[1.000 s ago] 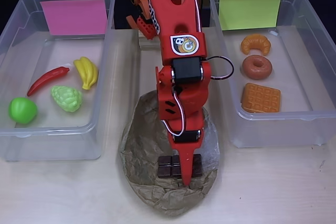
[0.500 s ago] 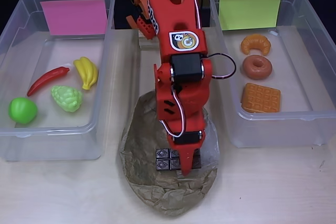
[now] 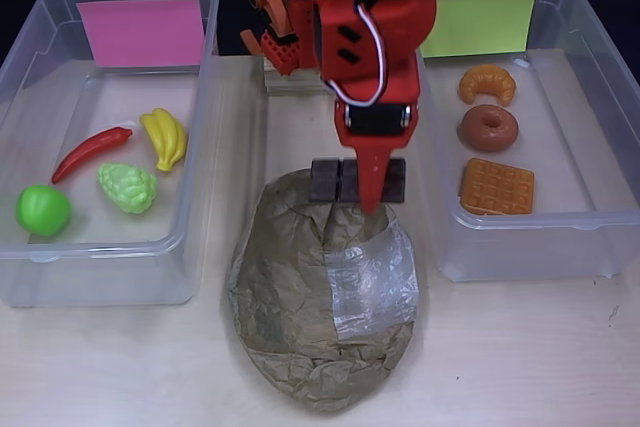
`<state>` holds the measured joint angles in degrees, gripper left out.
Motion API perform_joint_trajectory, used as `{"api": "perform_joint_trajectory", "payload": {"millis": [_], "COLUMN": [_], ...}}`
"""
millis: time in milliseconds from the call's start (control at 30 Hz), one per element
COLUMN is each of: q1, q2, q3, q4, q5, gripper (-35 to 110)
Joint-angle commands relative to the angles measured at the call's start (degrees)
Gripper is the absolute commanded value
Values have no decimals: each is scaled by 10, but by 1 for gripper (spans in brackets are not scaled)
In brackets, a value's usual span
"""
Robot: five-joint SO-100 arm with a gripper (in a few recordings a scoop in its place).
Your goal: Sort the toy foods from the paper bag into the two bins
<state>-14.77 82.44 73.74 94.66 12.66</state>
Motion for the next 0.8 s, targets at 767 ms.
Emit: {"api": "perform_joint_trajectory", "payload": {"millis": [767], "q1": [-544], "q2": [239], "q3": [247], "q4": [-100], "q5": [873], "gripper": [18]}}
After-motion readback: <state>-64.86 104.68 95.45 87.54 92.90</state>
